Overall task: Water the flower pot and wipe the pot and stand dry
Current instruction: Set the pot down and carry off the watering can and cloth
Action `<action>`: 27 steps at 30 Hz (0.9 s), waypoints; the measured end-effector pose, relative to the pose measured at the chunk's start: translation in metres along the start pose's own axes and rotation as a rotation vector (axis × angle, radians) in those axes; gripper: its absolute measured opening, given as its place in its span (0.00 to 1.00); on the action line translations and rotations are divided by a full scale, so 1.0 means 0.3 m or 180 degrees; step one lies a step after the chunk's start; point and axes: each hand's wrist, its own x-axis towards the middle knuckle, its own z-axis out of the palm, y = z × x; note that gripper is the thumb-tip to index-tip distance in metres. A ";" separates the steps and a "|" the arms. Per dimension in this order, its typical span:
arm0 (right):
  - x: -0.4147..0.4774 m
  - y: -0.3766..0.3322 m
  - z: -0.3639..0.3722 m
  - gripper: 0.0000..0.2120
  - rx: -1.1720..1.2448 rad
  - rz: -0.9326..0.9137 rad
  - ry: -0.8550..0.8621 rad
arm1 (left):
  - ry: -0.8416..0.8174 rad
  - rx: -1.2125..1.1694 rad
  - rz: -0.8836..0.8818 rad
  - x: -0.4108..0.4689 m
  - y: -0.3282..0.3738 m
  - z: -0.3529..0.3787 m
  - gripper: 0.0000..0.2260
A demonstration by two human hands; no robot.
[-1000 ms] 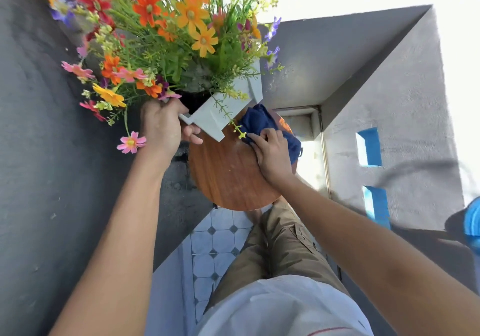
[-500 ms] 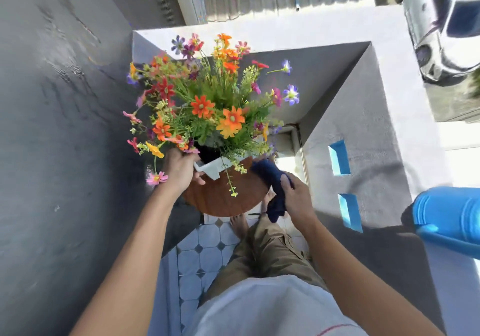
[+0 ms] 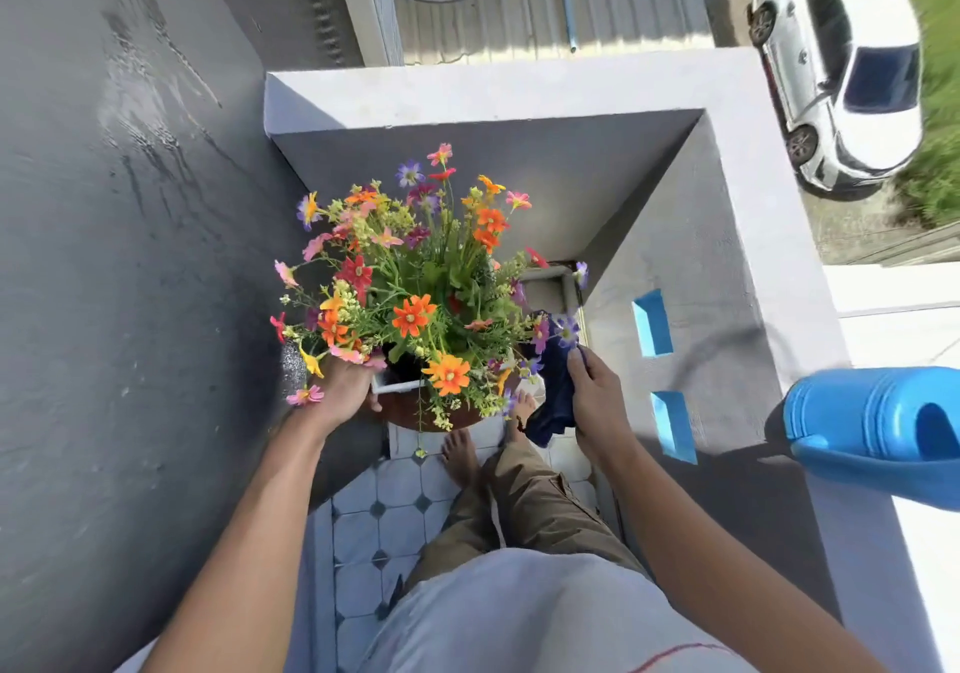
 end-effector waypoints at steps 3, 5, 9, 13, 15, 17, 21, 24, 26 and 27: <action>-0.010 0.006 0.017 0.11 0.0042 0.0024 -0.0030 | -0.0168 0.0037 -0.0166 0.006 -0.041 -0.012 0.16; -0.016 0.005 0.023 0.11 -0.0021 -0.0026 -0.0047 | -0.0319 0.0135 -0.0361 0.024 -0.081 -0.019 0.19; -0.034 -0.013 0.010 0.11 -0.0022 -0.0054 -0.0032 | -0.0348 0.0221 -0.0326 0.036 -0.124 -0.009 0.18; -0.058 -0.048 -0.015 0.12 0.0000 -0.0147 -0.0067 | -0.0166 0.0378 -0.0070 -0.013 -0.124 -0.025 0.11; -0.071 -0.066 -0.030 0.11 0.0038 -0.0193 -0.0082 | -0.0209 0.0493 -0.0028 -0.049 -0.137 -0.031 0.10; -0.090 -0.089 -0.055 0.11 0.0064 -0.0244 -0.0093 | -0.0235 0.0714 -0.0115 -0.102 -0.143 -0.026 0.12; -0.145 -0.154 -0.121 0.14 0.0119 -0.0318 -0.0166 | -0.0199 0.1321 -0.0202 -0.241 -0.097 0.030 0.19; -0.227 -0.235 -0.226 0.15 0.0272 -0.0538 -0.0215 | 0.0014 0.1489 0.0245 -0.371 -0.001 0.123 0.23; -0.293 -0.293 -0.316 0.12 0.0415 -0.0771 -0.0261 | 0.0207 0.1262 0.0750 -0.462 0.087 0.202 0.19; -0.336 -0.326 -0.377 0.12 0.0507 -0.0899 -0.0248 | 0.0283 0.1050 0.1038 -0.523 0.139 0.252 0.17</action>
